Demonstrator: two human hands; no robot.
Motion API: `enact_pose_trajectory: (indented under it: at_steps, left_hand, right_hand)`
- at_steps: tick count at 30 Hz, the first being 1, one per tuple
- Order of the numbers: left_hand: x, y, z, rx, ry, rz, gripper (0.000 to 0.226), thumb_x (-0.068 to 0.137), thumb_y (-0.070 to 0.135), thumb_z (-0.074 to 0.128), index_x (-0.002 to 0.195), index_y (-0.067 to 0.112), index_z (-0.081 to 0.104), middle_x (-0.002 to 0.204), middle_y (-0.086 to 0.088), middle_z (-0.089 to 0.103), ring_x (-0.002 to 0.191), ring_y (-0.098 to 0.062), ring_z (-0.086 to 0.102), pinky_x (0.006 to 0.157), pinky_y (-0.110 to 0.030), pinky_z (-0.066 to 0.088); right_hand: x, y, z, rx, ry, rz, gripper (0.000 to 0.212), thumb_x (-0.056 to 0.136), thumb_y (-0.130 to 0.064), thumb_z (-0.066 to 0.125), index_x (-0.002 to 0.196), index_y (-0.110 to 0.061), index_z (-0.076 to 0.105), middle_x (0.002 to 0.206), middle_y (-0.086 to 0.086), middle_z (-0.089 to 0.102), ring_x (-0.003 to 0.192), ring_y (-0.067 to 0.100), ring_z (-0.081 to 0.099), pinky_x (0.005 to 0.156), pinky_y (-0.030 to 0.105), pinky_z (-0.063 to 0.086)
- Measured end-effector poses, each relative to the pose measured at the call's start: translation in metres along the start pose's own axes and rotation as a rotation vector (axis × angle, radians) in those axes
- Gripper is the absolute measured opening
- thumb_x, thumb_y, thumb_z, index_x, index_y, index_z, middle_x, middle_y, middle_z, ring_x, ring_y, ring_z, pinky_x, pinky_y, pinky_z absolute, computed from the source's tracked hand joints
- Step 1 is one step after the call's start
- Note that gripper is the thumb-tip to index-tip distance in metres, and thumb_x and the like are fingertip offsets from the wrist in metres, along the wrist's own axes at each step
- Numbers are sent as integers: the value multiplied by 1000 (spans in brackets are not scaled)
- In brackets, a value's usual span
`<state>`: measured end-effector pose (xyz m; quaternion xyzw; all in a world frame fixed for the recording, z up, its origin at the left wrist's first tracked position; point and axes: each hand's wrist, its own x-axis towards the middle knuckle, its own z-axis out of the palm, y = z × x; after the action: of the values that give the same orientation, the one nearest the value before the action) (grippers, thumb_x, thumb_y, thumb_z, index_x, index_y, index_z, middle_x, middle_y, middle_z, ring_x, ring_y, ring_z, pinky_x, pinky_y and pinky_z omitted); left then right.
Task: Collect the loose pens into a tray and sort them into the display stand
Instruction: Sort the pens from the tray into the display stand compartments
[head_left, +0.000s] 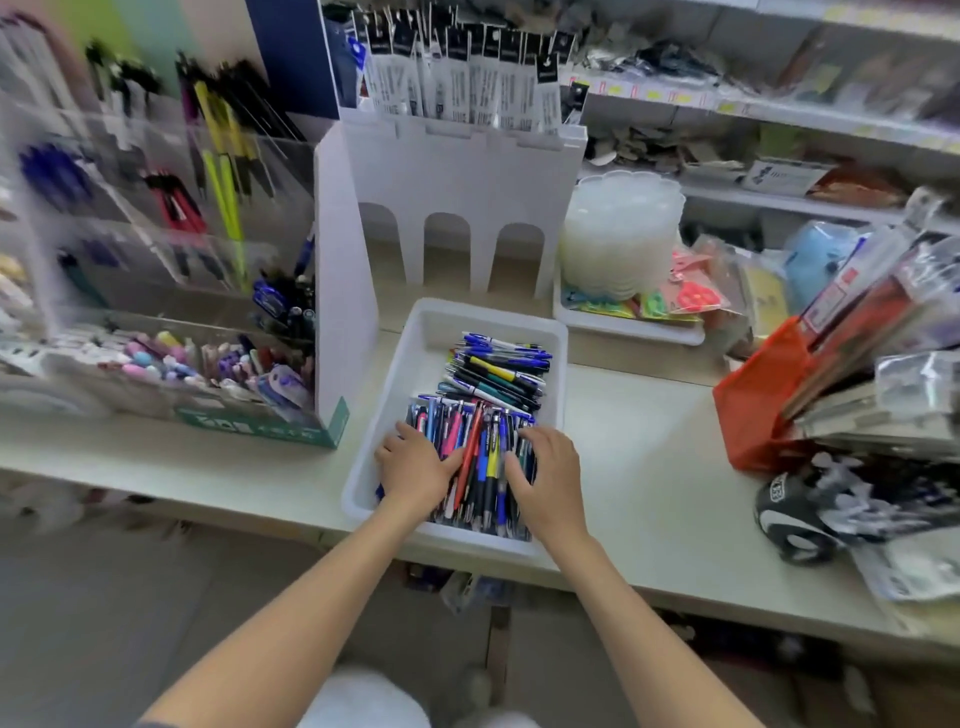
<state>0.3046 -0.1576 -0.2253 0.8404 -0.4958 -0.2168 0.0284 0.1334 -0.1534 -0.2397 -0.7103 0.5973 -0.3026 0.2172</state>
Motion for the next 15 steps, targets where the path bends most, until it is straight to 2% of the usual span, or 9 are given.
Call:
enact_pose_trajectory:
  at_steps: [5,9,15]
  left_hand:
    - [-2,-5,3,-142,73,13,82,86,64,60,133,0,40,133,-20,47,121,-32,48,100,-38,43]
    - [-4,-11,6,-305,105,34,74,85,56,66,129,2,44,127,-18,50,117,-31,49,99,-40,45]
    - [-2,-8,0,-333,89,-6,55,95,41,62,129,1,44,130,-17,47,120,-31,47,101,-41,42]
  right_hand:
    - [0,2,1,9,2,-3,40,94,-38,56,126,-15,58,127,-3,56,122,11,46,108,32,36]
    - [-1,4,2,7,6,-3,38,94,-38,58,125,-16,59,126,-4,56,121,9,45,108,32,37]
    - [-1,4,2,-16,10,-11,39,93,-35,62,125,-15,60,128,-3,56,123,11,44,109,31,36]
